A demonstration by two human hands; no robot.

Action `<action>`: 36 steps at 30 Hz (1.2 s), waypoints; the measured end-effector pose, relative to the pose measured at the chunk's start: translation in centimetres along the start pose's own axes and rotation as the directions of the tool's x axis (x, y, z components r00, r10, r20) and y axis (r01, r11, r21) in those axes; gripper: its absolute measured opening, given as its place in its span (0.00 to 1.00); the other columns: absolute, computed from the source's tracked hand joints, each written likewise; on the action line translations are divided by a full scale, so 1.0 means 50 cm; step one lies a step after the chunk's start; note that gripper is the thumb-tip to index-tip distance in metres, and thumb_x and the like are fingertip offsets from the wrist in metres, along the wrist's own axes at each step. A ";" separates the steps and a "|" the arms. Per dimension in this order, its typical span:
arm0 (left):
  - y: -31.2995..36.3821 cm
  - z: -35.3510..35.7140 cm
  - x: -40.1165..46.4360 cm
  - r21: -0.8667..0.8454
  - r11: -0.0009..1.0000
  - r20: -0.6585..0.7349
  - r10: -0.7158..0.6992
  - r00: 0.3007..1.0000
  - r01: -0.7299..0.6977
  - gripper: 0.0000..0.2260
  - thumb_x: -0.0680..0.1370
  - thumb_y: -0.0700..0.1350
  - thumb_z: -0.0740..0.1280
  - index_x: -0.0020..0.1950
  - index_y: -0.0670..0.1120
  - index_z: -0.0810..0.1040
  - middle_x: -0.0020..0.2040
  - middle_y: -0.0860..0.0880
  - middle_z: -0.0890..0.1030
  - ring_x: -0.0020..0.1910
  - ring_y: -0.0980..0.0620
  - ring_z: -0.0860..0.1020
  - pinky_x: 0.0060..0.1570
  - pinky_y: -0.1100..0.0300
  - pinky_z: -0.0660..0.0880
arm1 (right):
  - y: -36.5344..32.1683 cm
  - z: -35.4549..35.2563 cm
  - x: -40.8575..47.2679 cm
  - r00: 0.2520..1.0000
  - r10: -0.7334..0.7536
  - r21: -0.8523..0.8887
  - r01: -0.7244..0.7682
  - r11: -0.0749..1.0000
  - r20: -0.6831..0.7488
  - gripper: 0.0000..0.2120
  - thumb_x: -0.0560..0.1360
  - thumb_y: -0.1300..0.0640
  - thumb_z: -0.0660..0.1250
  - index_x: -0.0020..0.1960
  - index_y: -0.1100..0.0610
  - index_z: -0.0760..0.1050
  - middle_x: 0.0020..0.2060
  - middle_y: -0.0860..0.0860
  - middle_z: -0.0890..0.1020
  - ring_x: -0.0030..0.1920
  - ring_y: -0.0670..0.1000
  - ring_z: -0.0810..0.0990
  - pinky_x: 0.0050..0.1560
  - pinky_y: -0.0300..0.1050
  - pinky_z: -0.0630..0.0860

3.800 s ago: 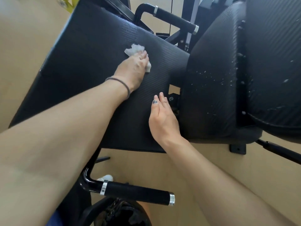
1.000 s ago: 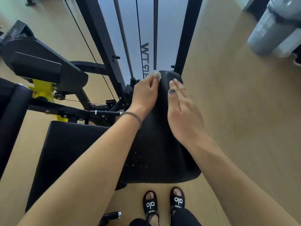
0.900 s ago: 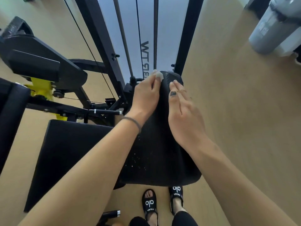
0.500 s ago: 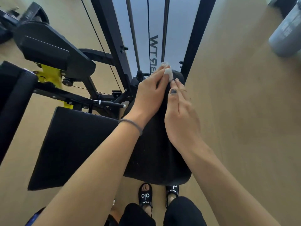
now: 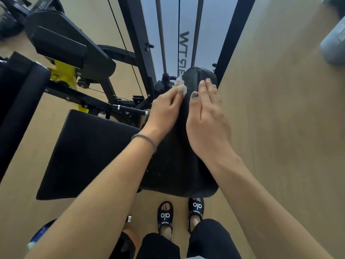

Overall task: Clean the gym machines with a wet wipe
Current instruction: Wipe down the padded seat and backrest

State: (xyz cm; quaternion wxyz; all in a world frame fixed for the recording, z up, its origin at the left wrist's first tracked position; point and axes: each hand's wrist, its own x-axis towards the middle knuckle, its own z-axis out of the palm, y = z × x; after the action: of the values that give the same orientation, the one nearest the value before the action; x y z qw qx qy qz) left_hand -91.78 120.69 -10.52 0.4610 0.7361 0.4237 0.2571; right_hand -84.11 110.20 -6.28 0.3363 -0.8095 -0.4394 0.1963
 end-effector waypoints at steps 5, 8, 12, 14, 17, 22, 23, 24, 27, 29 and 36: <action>0.019 0.004 -0.185 -0.121 0.989 0.028 0.089 0.996 -0.085 0.17 0.85 0.45 0.61 0.74 0.47 0.73 0.72 0.52 0.75 0.74 0.58 0.69 0.74 0.54 0.67 | 0.002 0.004 -0.009 0.999 -0.009 -0.010 0.009 1.000 -0.034 0.30 0.83 0.46 0.43 0.82 0.55 0.55 0.82 0.48 0.54 0.81 0.43 0.48 0.81 0.44 0.46; 0.016 0.000 -0.224 -0.138 0.984 0.044 0.122 0.992 -0.115 0.17 0.85 0.44 0.61 0.75 0.47 0.72 0.74 0.53 0.73 0.75 0.60 0.66 0.75 0.56 0.65 | 0.002 0.008 -0.002 0.998 -0.007 -0.018 0.006 1.000 -0.055 0.27 0.85 0.48 0.45 0.81 0.56 0.57 0.81 0.49 0.56 0.81 0.44 0.50 0.80 0.42 0.46; 0.025 0.006 -0.087 -0.124 0.990 0.046 0.076 0.996 -0.070 0.18 0.85 0.47 0.61 0.75 0.47 0.71 0.75 0.52 0.71 0.75 0.61 0.65 0.76 0.56 0.63 | -0.003 0.007 0.006 0.998 0.025 -0.021 -0.026 0.999 -0.064 0.24 0.86 0.51 0.48 0.81 0.56 0.58 0.81 0.49 0.58 0.80 0.43 0.51 0.80 0.40 0.47; 0.032 0.008 -0.064 -0.136 0.990 0.016 0.051 0.999 -0.048 0.18 0.85 0.48 0.61 0.74 0.48 0.73 0.75 0.52 0.72 0.75 0.61 0.66 0.75 0.56 0.64 | -0.003 0.005 0.003 0.998 0.025 -0.001 -0.025 1.000 -0.064 0.24 0.86 0.52 0.48 0.81 0.56 0.59 0.81 0.49 0.59 0.80 0.43 0.52 0.79 0.39 0.46; 0.034 0.001 -0.156 -0.148 0.982 0.046 0.124 0.991 -0.116 0.16 0.85 0.45 0.61 0.73 0.47 0.74 0.74 0.52 0.73 0.75 0.61 0.66 0.75 0.58 0.64 | -0.002 0.003 -0.007 0.997 0.020 0.029 -0.018 0.999 -0.079 0.23 0.86 0.53 0.49 0.80 0.57 0.60 0.80 0.49 0.60 0.80 0.43 0.52 0.79 0.38 0.46; -0.027 0.000 -0.353 -0.103 0.978 0.088 0.193 0.977 -0.183 0.19 0.84 0.41 0.60 0.75 0.45 0.69 0.75 0.55 0.69 0.76 0.61 0.63 0.74 0.65 0.61 | -0.003 0.002 -0.013 0.995 0.014 0.031 -0.011 0.999 -0.095 0.23 0.87 0.52 0.49 0.79 0.57 0.62 0.80 0.49 0.62 0.79 0.43 0.55 0.79 0.37 0.49; -0.032 0.003 -0.346 -0.115 0.979 0.089 0.177 0.980 -0.166 0.19 0.84 0.41 0.60 0.76 0.47 0.68 0.75 0.55 0.69 0.76 0.61 0.63 0.75 0.63 0.61 | -0.004 0.002 -0.010 0.994 0.019 0.031 -0.016 0.999 -0.106 0.23 0.87 0.52 0.49 0.79 0.57 0.62 0.79 0.49 0.62 0.79 0.43 0.56 0.78 0.36 0.49; -0.033 0.007 -0.327 -0.136 0.979 0.081 0.162 0.983 -0.150 0.19 0.84 0.41 0.60 0.76 0.49 0.67 0.76 0.55 0.69 0.76 0.61 0.63 0.76 0.62 0.61 | -0.005 0.003 -0.006 0.993 0.023 0.033 -0.019 0.999 -0.116 0.23 0.86 0.52 0.49 0.79 0.57 0.63 0.79 0.49 0.64 0.79 0.43 0.57 0.76 0.34 0.50; -0.021 0.009 -0.240 -0.194 0.980 0.030 0.060 0.998 -0.053 0.18 0.85 0.46 0.60 0.75 0.55 0.66 0.76 0.55 0.69 0.76 0.65 0.63 0.77 0.57 0.60 | -0.006 0.004 -0.001 0.990 0.036 0.043 -0.030 0.999 -0.139 0.22 0.86 0.53 0.50 0.77 0.58 0.66 0.78 0.49 0.67 0.78 0.43 0.60 0.72 0.29 0.50; -0.023 0.005 -0.223 -0.205 0.978 0.026 0.042 0.999 -0.036 0.18 0.85 0.48 0.60 0.76 0.54 0.67 0.76 0.56 0.69 0.75 0.66 0.63 0.77 0.57 0.60 | -0.005 0.002 -0.002 0.989 0.045 0.053 -0.037 0.998 -0.144 0.22 0.86 0.53 0.50 0.77 0.58 0.67 0.77 0.49 0.67 0.78 0.43 0.60 0.70 0.27 0.49; -0.085 0.007 -0.441 -0.192 0.977 0.044 0.101 0.994 -0.090 0.19 0.85 0.43 0.60 0.76 0.54 0.65 0.76 0.57 0.68 0.77 0.61 0.62 0.76 0.58 0.62 | -0.007 0.000 -0.007 0.991 0.047 0.027 -0.044 0.999 -0.125 0.22 0.86 0.52 0.49 0.78 0.57 0.65 0.78 0.48 0.65 0.78 0.43 0.59 0.69 0.27 0.47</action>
State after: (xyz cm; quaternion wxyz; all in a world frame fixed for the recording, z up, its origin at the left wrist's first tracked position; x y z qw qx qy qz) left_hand -104.37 102.49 -14.21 0.5273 0.7151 0.3488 0.2982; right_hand -84.50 110.03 -6.03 0.3687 -0.8258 -0.3965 0.1580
